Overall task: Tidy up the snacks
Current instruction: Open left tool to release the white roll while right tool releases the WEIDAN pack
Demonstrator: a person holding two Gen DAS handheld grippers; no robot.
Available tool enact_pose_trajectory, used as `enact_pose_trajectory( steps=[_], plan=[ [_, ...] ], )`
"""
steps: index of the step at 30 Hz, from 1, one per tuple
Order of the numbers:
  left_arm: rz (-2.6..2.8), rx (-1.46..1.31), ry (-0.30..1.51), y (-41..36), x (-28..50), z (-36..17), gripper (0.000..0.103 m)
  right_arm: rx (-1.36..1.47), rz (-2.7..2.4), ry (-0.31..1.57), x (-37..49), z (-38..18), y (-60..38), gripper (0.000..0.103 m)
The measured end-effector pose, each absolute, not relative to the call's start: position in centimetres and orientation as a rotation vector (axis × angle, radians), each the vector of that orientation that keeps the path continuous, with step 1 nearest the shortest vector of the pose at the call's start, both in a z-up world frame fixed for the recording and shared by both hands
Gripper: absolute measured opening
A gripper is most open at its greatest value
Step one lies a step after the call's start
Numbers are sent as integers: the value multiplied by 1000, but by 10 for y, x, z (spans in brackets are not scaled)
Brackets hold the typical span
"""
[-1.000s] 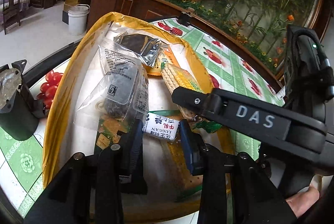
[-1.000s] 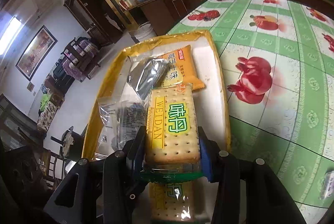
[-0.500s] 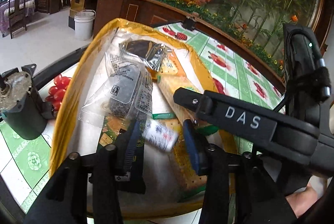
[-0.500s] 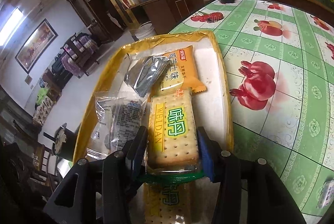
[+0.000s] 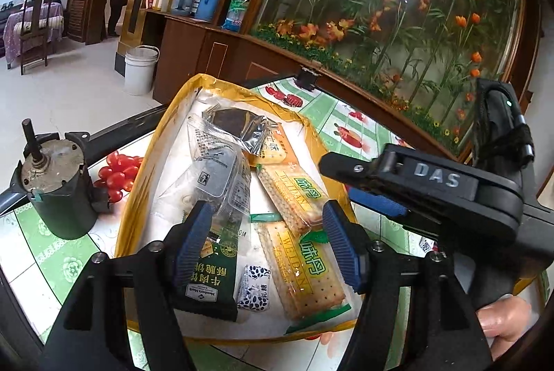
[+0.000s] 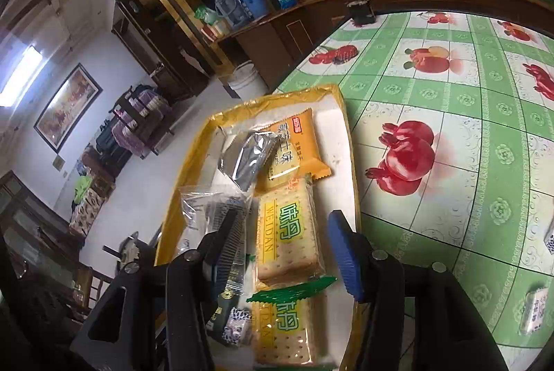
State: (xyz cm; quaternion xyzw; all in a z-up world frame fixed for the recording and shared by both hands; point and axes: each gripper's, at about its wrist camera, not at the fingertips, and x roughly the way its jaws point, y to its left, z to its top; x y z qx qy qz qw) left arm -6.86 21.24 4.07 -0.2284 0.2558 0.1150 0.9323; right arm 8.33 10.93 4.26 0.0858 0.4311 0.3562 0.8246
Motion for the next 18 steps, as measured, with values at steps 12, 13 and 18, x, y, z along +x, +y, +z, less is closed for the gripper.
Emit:
enact_pose_trajectory(
  steps=[12,13,18],
  plan=[
    [264,-461,523,212,-68,40,73,246,747,881,74,56,65,61],
    [265,-459,521,212,-68,40,73,254,748,886,74,56,60,60],
    [268,-463,516,212,-70,41,73,260,738,881,67,58,36,60]
  ],
)
